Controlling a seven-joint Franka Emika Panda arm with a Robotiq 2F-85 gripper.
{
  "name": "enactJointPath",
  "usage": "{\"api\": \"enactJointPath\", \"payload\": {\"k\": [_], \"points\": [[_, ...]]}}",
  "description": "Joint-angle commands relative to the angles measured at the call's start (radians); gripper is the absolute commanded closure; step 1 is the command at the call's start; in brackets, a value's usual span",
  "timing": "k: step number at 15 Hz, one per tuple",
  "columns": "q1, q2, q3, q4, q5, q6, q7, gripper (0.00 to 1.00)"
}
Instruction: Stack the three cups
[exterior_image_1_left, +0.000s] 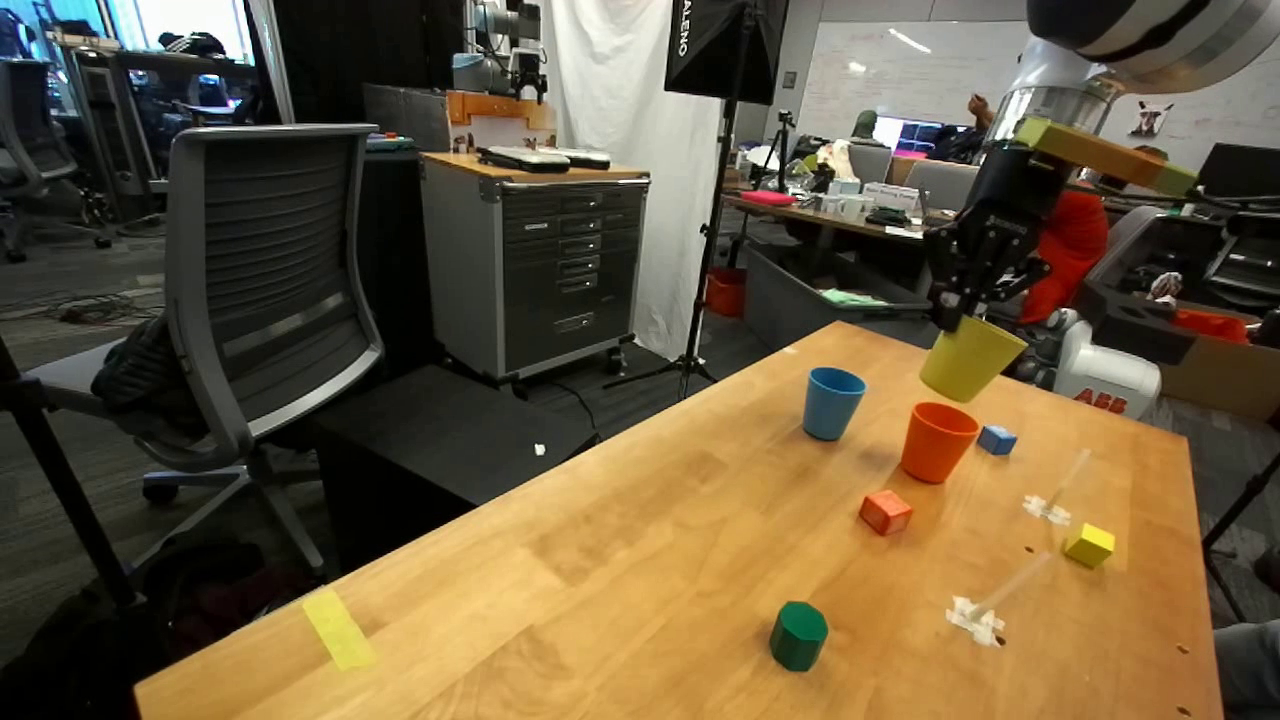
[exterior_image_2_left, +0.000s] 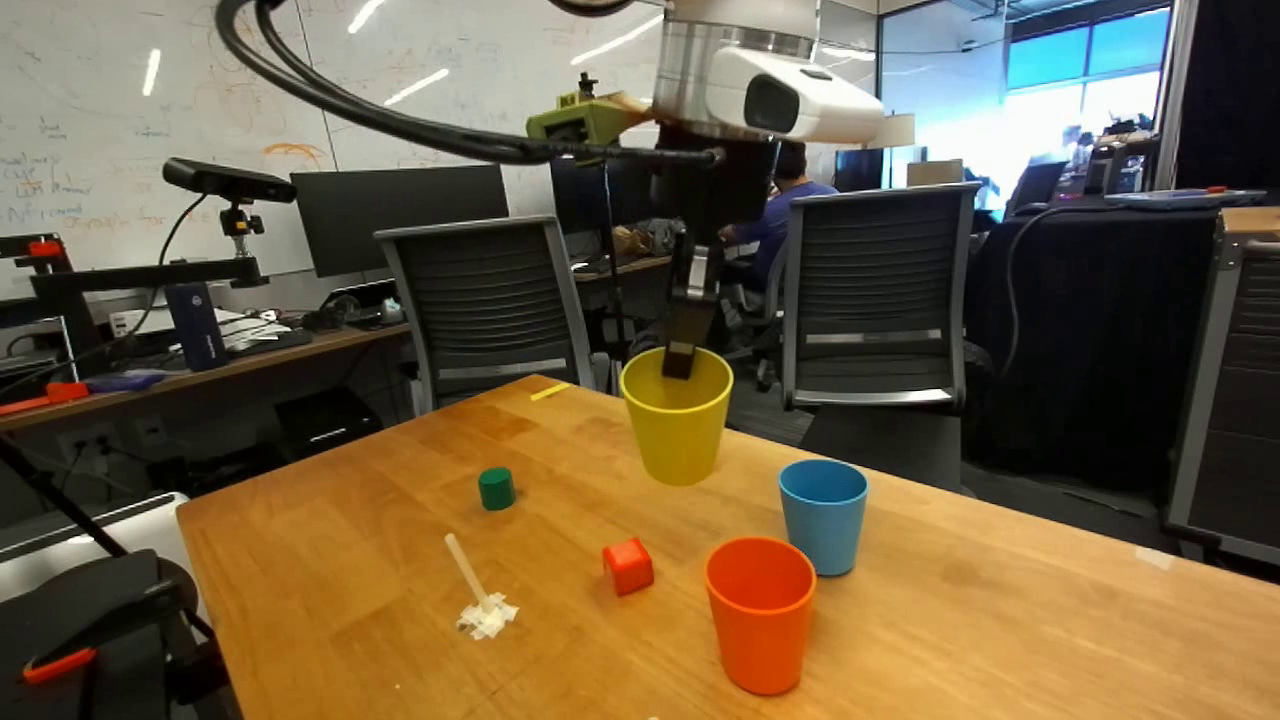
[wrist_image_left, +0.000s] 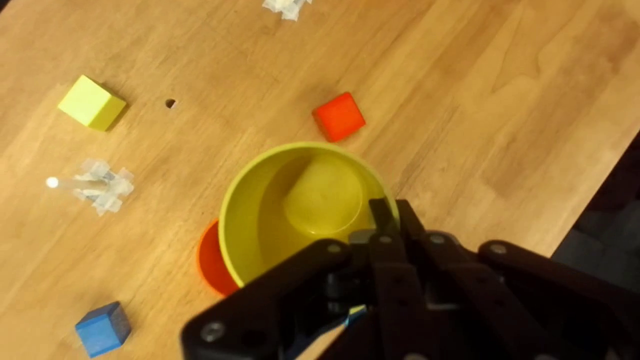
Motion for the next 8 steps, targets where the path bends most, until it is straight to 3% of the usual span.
{"api": "enactJointPath", "payload": {"k": [1, 8], "points": [[-0.012, 0.071, -0.017, 0.105, 0.021, -0.022, 0.089, 0.99], [-0.026, 0.193, -0.043, 0.206, -0.001, -0.014, 0.215, 0.99]]}}
